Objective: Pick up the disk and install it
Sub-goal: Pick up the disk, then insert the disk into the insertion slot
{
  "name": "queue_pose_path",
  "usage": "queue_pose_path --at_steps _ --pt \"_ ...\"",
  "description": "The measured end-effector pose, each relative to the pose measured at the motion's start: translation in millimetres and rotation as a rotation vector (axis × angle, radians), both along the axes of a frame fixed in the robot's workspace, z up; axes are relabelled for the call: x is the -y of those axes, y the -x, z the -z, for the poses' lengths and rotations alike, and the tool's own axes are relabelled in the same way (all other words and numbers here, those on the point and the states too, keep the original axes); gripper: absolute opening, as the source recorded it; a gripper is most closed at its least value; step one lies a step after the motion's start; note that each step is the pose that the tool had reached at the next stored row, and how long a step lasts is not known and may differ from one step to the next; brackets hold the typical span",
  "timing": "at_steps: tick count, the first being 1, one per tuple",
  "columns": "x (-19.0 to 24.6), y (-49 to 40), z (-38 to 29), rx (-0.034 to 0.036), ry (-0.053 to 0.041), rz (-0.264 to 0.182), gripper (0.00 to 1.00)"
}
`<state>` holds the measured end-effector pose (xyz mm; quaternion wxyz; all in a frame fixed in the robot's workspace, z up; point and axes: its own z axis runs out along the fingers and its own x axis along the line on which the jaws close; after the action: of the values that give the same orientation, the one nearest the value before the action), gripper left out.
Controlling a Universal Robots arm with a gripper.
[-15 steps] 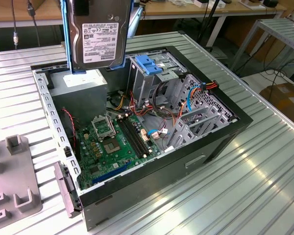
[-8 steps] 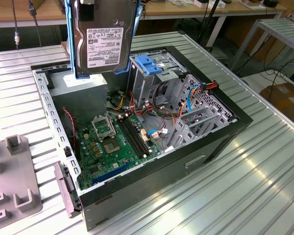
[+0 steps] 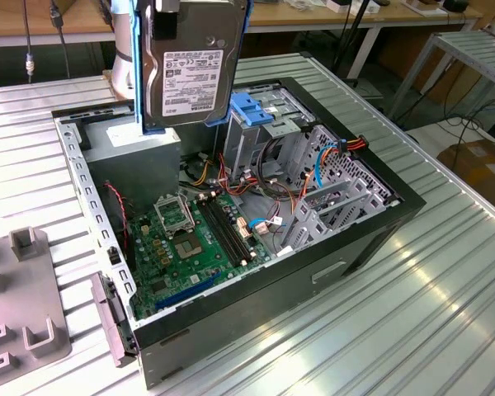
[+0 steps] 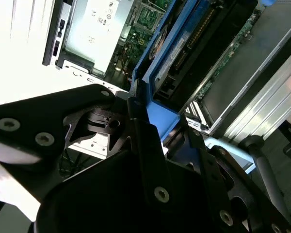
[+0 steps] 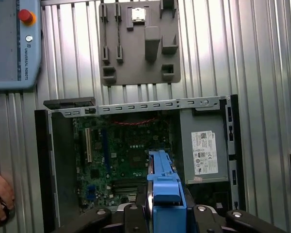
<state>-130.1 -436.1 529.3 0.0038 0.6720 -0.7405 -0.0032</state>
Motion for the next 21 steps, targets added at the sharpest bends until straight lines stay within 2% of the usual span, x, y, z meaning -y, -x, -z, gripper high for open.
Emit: queue_pose_path --at_steps 2,15,18,21 --pt "0.8 -2.8 0.2 -0.0002 0.0002 0.001 0.37" --pt "1.2 -3.0 0.3 -0.0001 -0.0001 0.002 0.37" --pt "3.9 -3.0 0.3 -0.0002 0.0 0.002 0.37" --pt "11.3 -3.0 0.3 -0.0003 0.0002 0.002 0.37"
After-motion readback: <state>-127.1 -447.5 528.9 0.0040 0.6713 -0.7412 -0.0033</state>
